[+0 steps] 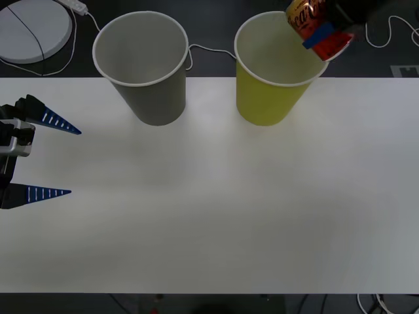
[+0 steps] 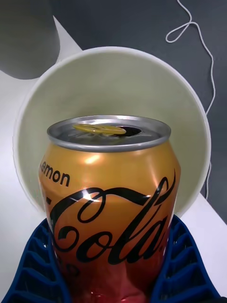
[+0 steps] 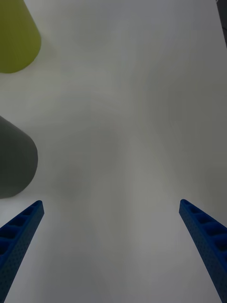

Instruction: Put the can into the green bin and the plastic bottle into the gray bin

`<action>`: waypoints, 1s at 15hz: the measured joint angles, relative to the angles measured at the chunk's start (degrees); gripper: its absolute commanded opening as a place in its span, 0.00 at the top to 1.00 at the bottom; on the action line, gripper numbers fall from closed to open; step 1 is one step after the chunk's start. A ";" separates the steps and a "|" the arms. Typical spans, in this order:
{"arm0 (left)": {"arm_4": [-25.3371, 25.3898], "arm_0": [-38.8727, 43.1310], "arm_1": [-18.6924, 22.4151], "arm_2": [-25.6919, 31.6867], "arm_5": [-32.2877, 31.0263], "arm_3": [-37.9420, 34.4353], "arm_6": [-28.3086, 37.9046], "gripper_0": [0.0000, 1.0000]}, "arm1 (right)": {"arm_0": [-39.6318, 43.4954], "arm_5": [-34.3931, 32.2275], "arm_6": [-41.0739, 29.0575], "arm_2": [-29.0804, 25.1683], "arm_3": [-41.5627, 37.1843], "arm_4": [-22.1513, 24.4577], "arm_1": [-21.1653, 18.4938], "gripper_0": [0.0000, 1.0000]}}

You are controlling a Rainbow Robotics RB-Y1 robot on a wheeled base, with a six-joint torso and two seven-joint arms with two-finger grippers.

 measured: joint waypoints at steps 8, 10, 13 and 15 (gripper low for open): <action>0.00 0.00 0.00 0.00 0.00 0.00 0.00 0.00 | -5.27 0.00 2.39 1.42 8.55 4.70 5.65 0.57; 0.00 0.00 0.00 0.00 0.00 0.00 0.00 0.00 | -5.37 0.00 2.54 1.42 8.55 5.03 5.80 0.00; 0.00 0.00 0.00 0.00 0.00 0.00 0.00 0.00 | -5.37 0.00 3.09 1.42 8.50 4.53 5.72 0.00; 0.00 0.00 0.00 0.00 0.00 0.00 0.00 0.00 | -5.28 0.00 3.51 1.42 8.06 3.38 4.96 0.00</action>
